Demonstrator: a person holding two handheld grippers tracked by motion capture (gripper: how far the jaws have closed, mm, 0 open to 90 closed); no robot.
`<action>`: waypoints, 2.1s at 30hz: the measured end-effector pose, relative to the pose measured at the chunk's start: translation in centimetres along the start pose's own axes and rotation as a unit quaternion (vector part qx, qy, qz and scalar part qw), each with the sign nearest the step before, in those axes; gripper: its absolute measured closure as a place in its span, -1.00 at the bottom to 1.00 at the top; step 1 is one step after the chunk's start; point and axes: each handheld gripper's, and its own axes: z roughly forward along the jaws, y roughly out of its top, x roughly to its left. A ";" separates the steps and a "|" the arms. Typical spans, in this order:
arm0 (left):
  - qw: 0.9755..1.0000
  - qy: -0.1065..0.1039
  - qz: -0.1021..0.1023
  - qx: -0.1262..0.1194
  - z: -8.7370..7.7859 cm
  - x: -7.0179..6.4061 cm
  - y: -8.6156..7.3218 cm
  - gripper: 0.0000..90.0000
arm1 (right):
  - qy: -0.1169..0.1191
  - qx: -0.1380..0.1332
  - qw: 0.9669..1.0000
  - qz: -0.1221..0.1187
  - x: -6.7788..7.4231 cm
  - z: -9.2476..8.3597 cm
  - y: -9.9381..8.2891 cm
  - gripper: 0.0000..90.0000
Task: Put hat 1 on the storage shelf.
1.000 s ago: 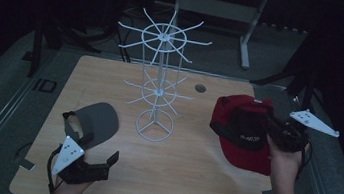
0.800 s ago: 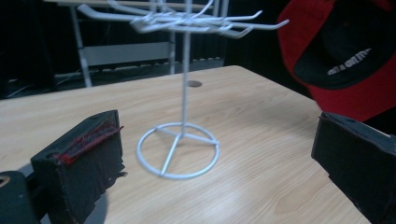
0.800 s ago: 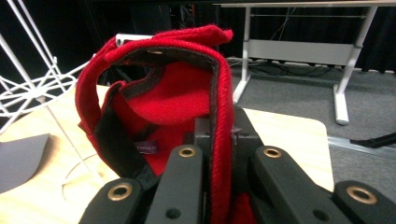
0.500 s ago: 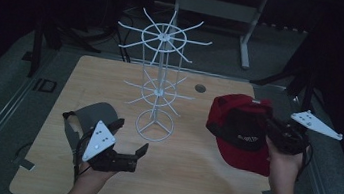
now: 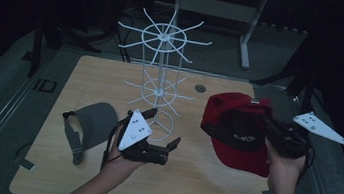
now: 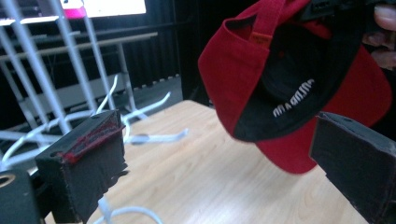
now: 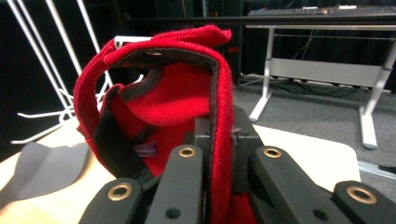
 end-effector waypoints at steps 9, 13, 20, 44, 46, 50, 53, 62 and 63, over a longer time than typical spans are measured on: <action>1.000 -0.016 0.004 0.008 3.7 -0.8 1.8 -0.92 | 0.018 -0.005 1.000 -0.011 1.2 -0.5 0.4 0.90; 1.000 -0.022 0.010 0.020 5.3 -1.4 2.3 -0.92 | 0.025 -0.006 1.000 -0.014 1.7 -0.6 0.6 0.89; 0.998 -0.010 0.012 0.058 8.1 -1.7 2.9 -0.91 | 0.038 -0.007 0.999 -0.009 1.7 -0.6 0.4 0.89; 0.994 0.042 0.030 0.094 10.8 -4.1 4.4 0.57 | 0.075 -0.009 0.997 -0.013 3.1 -1.0 0.1 0.89; 0.994 0.042 0.027 0.092 10.9 -4.0 4.5 0.76 | 0.075 -0.006 0.997 -0.016 3.2 -1.0 0.0 0.89; 0.995 0.045 0.027 0.085 10.8 -3.9 4.9 0.96 | 0.077 -0.001 0.997 -0.013 3.1 -0.8 -0.3 0.89; 0.995 0.045 0.025 0.085 10.8 -3.7 5.3 0.98 | 0.080 -0.002 0.997 -0.011 3.1 -0.9 -0.6 0.89; 0.996 0.043 0.025 0.075 10.5 -3.4 6.7 1.00 | 0.084 0.013 0.996 -0.002 3.2 -0.7 -2.4 0.87; 0.996 0.043 0.026 0.074 10.5 -3.5 6.8 1.00 | 0.084 0.015 0.996 -0.001 3.2 -0.7 -2.6 0.87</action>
